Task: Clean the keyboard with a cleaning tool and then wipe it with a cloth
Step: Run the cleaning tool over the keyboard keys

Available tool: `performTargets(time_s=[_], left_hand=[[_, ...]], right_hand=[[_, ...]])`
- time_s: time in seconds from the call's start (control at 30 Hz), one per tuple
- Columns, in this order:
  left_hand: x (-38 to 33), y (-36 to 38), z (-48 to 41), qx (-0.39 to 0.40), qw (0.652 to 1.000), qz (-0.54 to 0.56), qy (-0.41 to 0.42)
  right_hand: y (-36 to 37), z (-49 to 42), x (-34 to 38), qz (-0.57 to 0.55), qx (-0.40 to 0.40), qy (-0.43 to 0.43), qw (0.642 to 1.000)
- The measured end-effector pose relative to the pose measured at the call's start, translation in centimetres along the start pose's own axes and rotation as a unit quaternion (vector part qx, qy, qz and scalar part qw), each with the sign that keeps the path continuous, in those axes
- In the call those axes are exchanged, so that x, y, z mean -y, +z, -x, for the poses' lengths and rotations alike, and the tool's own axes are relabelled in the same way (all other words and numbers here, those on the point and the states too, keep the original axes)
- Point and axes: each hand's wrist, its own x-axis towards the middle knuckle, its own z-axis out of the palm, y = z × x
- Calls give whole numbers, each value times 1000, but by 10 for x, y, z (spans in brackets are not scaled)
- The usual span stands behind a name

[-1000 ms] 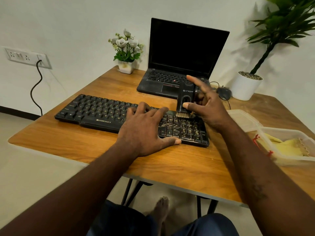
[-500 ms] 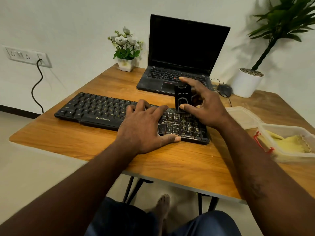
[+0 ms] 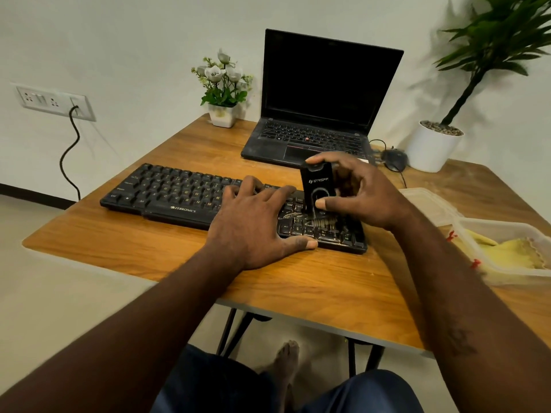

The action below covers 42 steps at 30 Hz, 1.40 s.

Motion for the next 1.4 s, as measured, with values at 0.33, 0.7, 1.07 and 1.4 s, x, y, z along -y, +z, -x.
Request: performTargets(time_s=[0.33,0.7,1.07,1.4], left_hand=[[0,1,-1,2,1000,1,0],[0,0,0,-2,1000,1,-2],[1,1,-1,2,1000,-2,-5],[1,0,-1,3,1000,-1,-5]], right_hand=[[-5,4,7,-16,25,13,999],[-3,6,20,-37,72,43,996],[-4,6,25,-27,59,65,996],[-4,6,30,-25,73,62,995]])
